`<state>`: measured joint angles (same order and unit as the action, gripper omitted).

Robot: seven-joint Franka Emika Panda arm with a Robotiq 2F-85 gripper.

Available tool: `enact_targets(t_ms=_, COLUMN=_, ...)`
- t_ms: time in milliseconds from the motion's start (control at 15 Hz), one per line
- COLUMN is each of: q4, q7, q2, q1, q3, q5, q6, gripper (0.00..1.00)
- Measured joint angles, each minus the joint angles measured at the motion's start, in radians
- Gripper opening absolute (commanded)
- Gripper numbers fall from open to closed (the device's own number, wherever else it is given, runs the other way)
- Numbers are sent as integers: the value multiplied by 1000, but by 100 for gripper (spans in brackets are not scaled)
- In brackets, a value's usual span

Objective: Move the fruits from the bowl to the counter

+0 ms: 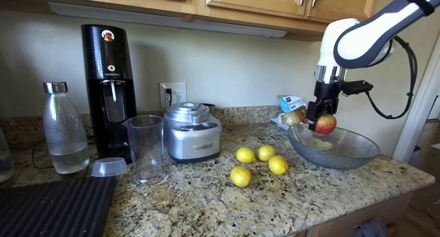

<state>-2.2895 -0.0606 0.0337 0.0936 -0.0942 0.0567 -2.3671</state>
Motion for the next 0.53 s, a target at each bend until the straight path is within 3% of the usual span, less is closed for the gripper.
enact_targets(t_ms=533, q4=69, q7=-147, q2=-32, q1=104, q3=-125, q5=-12, q6=89, gripper=68)
